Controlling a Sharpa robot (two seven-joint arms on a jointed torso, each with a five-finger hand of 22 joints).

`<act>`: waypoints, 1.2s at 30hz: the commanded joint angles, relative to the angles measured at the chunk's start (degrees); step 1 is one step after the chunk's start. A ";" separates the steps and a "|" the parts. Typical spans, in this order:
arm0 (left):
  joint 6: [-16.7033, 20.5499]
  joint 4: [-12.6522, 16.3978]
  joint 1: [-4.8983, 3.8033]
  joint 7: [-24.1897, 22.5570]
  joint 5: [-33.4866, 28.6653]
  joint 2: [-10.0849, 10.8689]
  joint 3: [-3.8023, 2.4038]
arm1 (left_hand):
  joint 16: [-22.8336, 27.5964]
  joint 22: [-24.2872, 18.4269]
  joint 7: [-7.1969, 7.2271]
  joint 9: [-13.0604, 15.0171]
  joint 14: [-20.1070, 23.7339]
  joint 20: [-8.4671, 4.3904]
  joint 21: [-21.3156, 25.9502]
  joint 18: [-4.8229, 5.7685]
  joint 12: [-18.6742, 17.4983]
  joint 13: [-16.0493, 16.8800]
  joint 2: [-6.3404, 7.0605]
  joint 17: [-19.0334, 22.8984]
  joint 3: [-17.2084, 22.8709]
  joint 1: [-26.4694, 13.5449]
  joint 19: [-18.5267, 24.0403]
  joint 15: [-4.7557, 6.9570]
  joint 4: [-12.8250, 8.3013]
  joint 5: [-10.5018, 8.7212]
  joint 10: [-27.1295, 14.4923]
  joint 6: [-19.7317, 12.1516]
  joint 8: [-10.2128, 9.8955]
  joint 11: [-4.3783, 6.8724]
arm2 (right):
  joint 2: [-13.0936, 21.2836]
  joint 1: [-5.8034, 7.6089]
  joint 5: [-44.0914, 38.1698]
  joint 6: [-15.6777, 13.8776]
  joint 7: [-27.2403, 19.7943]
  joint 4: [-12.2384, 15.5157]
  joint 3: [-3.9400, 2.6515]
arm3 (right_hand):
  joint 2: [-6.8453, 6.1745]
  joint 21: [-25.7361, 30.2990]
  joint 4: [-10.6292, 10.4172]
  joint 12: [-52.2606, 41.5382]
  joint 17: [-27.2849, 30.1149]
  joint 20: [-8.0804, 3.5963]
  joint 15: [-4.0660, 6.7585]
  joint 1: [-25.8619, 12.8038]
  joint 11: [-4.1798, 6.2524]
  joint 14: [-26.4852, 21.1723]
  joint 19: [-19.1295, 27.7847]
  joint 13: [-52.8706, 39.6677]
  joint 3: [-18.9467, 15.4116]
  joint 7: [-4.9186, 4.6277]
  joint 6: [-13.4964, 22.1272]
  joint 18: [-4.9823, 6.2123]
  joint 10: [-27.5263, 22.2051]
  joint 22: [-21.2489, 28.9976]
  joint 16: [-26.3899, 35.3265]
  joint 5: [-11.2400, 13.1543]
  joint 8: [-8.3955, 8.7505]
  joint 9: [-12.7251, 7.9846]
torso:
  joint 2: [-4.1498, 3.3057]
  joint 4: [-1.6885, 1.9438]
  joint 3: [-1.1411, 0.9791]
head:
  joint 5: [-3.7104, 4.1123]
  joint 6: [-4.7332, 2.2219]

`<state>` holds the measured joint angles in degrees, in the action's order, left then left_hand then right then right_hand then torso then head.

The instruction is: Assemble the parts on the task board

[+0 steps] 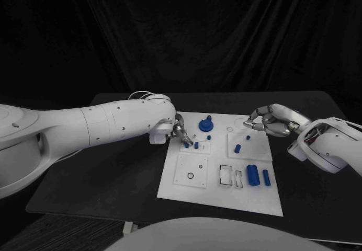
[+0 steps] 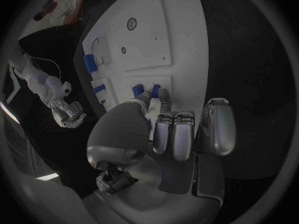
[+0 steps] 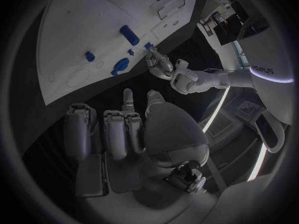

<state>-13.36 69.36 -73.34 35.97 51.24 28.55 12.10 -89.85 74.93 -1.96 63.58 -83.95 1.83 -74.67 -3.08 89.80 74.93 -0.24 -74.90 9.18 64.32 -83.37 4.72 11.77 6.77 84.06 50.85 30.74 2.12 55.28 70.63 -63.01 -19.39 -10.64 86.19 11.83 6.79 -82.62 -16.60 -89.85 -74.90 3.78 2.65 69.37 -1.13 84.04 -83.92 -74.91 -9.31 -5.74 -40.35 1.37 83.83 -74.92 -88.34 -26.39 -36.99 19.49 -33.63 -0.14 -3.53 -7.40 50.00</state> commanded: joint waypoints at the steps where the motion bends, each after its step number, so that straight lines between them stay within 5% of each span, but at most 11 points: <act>1: 1.28 0.10 0.17 -2.37 -0.24 0.11 0.03 | -0.15 8.22 0.44 0.09 -6.05 -0.38 0.04 -0.42 0.20 15.07 0.08 -15.10 -0.29 0.43 -0.02 0.38 -0.22 0.32 5.94 -0.06 0.27 0.31 | 0.07 -0.15 -0.01 -0.08 0.78 -0.05 -0.04 | -0.08 0.27 0.30 -0.15 -11.05 0.19 -0.30 0.71 -0.27 4.83 -1.83 -15.09 -0.05 -0.01 0.40 0.73 6.17 -12.21 0.27 -0.46 0.15 -0.08 | 0.00 0.00 0.00 | -0.06 0.00; 15: 6.46 2.29 -0.23 -8.50 -0.87 2.58 0.01 | -0.15 8.57 -0.72 0.14 -6.05 0.04 0.11 -0.35 0.20 15.07 1.32 -15.10 -3.92 -1.19 -0.02 -0.25 2.76 -1.03 5.94 -3.72 -0.37 -0.58 | 0.30 -0.18 -0.01 -0.03 0.93 -0.10 -0.04 | -0.08 0.30 0.29 -0.15 -11.01 0.19 -0.31 0.77 -0.28 4.82 -1.82 -15.09 -0.04 -0.02 0.39 0.73 6.17 -12.20 0.29 -0.50 0.15 -0.08 | -0.02 0.00 0.00 | 0.44 0.00; 20: 9.41 4.37 -1.37 -12.26 -0.89 4.63 0.00 | -0.15 8.55 -0.69 0.21 -6.05 0.09 0.30 -0.39 0.20 15.07 1.39 -15.10 -4.21 -0.65 0.05 -0.27 2.81 -0.61 5.94 -3.81 -0.22 -0.58 | 0.39 -0.18 -0.01 0.01 0.99 -0.12 -0.04 | -0.08 0.32 0.29 -0.15 -11.02 0.19 -0.31 0.79 -0.28 4.82 -1.81 -15.09 -0.03 -0.02 0.39 0.74 6.17 -12.19 0.28 -0.52 0.15 -0.08 | 0.01 0.01 0.02 | 0.71 0.00; 26: 15.07 6.62 -4.04 -24.19 -0.91 6.88 -0.01 | -0.15 8.33 -1.57 -1.52 -6.05 0.73 1.99 -0.68 -3.05 12.21 1.26 -15.10 -6.04 0.69 1.22 -1.13 4.53 0.40 3.33 -5.60 -1.90 -1.44 | 0.65 -0.18 -0.01 -0.28 0.98 -0.10 -0.04 | -0.09 0.29 0.28 -0.15 -11.05 0.19 -0.31 0.84 -0.29 4.83 -1.83 -15.09 -0.03 -0.03 0.37 0.73 6.17 -12.21 0.27 -0.56 0.14 -0.08 | -0.01 0.01 0.01 | 1.30 0.00; 28: 16.67 6.34 -4.48 -29.71 -0.91 6.88 -0.01 | 2.10 7.60 -2.91 -4.38 -4.27 1.55 5.41 -1.24 -8.99 7.26 0.12 -12.94 -5.94 3.50 3.75 -2.32 4.57 3.55 -2.27 -8.28 -4.91 -2.83 | 0.69 -0.18 -0.01 -0.34 0.93 -0.07 -0.04 | -0.07 0.28 0.20 -0.15 -11.05 0.20 -0.32 0.80 -0.30 4.83 -1.84 -15.09 -0.06 -0.04 0.33 0.72 6.17 -12.21 0.27 -0.55 0.13 -0.08 | 0.01 -0.01 0.01 | 1.42 0.00; 31: 18.35 4.88 -4.78 -37.79 -0.83 6.11 0.00 | 8.16 8.00 -4.00 -10.04 2.61 2.77 8.22 -1.73 -18.39 0.08 -0.89 -7.34 -1.52 15.48 7.17 -3.65 1.11 12.24 -13.90 -7.86 -8.20 -4.16 | 0.78 -0.18 -0.01 -0.57 0.61 0.09 -0.04 | -0.06 0.28 0.10 -0.15 -11.12 0.20 -0.32 0.77 -0.30 4.85 -1.85 -15.09 -0.10 -0.05 0.29 0.72 6.17 -12.21 0.25 -0.55 0.13 -0.10 | 0.01 0.00 0.00 | 1.47 0.00; 32: 18.73 4.16 -4.78 -40.28 -0.50 5.67 0.00 | 11.24 7.75 -4.45 -11.30 6.33 3.07 9.91 -2.02 -23.37 -3.59 -0.84 -4.67 0.40 18.55 8.74 -4.09 0.12 12.37 -19.57 -7.94 -8.95 -4.55 | 0.83 -0.18 -0.01 -0.75 0.41 0.19 -0.04 | -0.06 0.30 0.06 -0.15 -11.13 0.20 -0.32 0.80 -0.28 4.86 -1.85 -15.09 -0.13 -0.04 0.27 0.72 6.17 -12.21 0.24 -0.56 0.14 -0.12 | -0.01 0.00 0.00 | 1.58 0.00; 33: 18.96 3.14 -4.66 -43.10 0.42 5.04 0.01 | 23.12 6.84 -6.42 -14.86 20.77 3.82 13.37 -2.48 -41.84 -16.85 0.66 5.10 5.30 23.59 12.38 -5.62 -1.20 12.16 -37.11 -9.09 -11.72 -6.16 | 0.91 -0.18 -0.01 -1.03 0.07 0.31 -0.04 | 0.00 0.34 0.03 -0.15 -11.16 0.19 -0.30 0.86 -0.26 4.87 -1.85 -15.09 -0.17 -0.02 0.26 0.73 6.17 -12.21 0.24 -0.59 0.17 -0.17 | 0.00 -0.01 0.01 | 1.68 0.00; 34: 18.98 2.20 -4.47 -45.18 1.79 4.48 0.01 | 30.41 7.01 -7.56 -16.80 28.42 4.19 12.55 -2.28 -48.75 -21.93 1.84 11.13 8.87 26.39 12.44 -6.34 -2.37 10.82 -40.30 -8.95 -13.01 -7.15 | 0.98 -0.18 -0.01 -1.33 -0.27 0.40 -0.04 | 0.11 0.37 0.01 -0.15 -11.15 0.14 -0.25 0.90 -0.18 4.87 -1.89 -15.09 -0.28 0.00 0.42 0.73 6.17 -12.22 0.25 -0.57 0.39 -0.34 | -0.01 -0.02 0.01 | 1.80 0.00; 36: 19.85 0.25 -3.79 -48.69 6.28 3.31 0.01 | 36.05 7.12 -8.60 -20.25 30.16 4.92 11.34 -2.09 -59.20 -29.92 4.31 16.93 13.15 27.94 12.25 -8.47 -2.79 8.75 -44.69 -8.86 -15.30 -9.31 | 1.12 -0.18 -0.01 -2.08 -0.99 0.58 -0.04 | 0.35 0.33 -0.01 -0.15 -11.16 0.09 -0.20 0.72 -0.12 4.88 -1.95 -15.09 -0.41 0.03 0.53 0.71 6.17 -12.25 0.26 -0.46 0.59 -0.52 | -0.02 -0.04 0.03 | 1.87 0.00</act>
<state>2.88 69.94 -77.49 0.03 52.71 32.04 12.10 -55.27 74.91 -10.35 43.66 -55.26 6.63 -62.94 -4.88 32.24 46.27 3.88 -59.10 21.35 91.75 -70.85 -3.11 9.21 15.54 39.33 41.70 15.48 -6.90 56.27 70.58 -63.01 -19.76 -10.80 86.58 11.83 6.79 -82.63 -16.56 -89.85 -74.90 3.78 2.65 69.97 -1.13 84.04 -83.92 -74.91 -9.35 -5.71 -40.32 1.37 83.83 -74.93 -88.34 -26.62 -36.47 18.95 -33.62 -0.14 -3.51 -5.63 50.00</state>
